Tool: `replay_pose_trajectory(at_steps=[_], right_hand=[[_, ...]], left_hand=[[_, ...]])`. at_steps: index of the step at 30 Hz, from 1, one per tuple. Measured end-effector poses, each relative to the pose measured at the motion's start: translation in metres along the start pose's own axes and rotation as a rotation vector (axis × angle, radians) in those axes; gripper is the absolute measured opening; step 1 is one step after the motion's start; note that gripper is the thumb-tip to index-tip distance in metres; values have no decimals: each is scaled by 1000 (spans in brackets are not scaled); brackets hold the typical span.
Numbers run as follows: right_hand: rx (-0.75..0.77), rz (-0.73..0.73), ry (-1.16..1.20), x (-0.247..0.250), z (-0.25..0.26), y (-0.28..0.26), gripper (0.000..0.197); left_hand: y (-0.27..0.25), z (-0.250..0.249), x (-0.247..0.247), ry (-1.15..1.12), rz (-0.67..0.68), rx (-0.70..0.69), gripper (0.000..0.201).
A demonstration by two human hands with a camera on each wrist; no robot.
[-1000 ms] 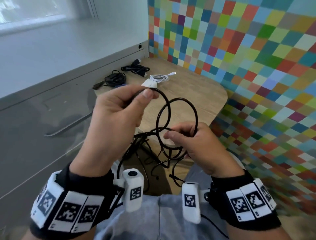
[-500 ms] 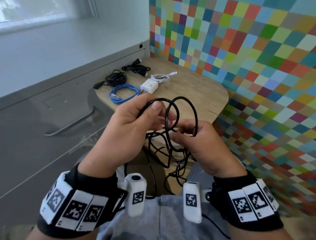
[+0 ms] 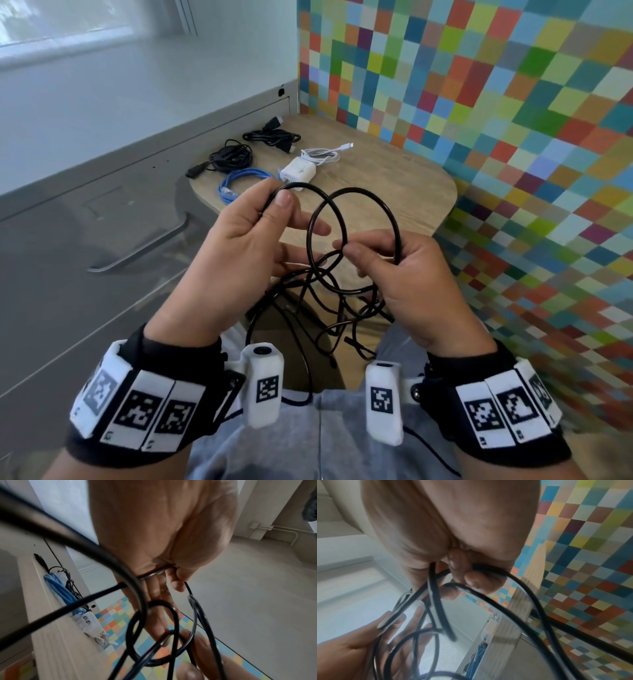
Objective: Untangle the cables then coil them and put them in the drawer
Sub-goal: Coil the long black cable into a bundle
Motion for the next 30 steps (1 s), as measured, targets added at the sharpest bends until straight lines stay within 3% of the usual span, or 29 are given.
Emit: replay_pose_trajectory(at_steps=[7,14,20,25,28,30], right_hand=[[6,-116,-44,3,3,-1,7],[-31,-85,-96,-3,3,-1,16],[-87,-138,47,4,3,3,20],[-61,-84,105,4,3,4,29],[-87,-74,277,1,8,6,44],[-112,-36,417,-1,10,6,38]], left_hand=[[3,3,1,181,-58,-45,30],[7,3,0,411,-45,-166,32],[6,2,5,471,0,-164,29],[5,5,8,32,77,-64,30],[3,3,1,-190,65,-20,28],[3,2,-1,-249,80,-12,28]])
Point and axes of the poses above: each hand's wrist, its own y-axis towards the middle knuckle, its own x-axis out of the back of the hand, z = x × y, the point moved 2 cm from there along y, towards the middle knuckle, and after that the axes turned 2 degrees about -z, right-handed, at the moved point
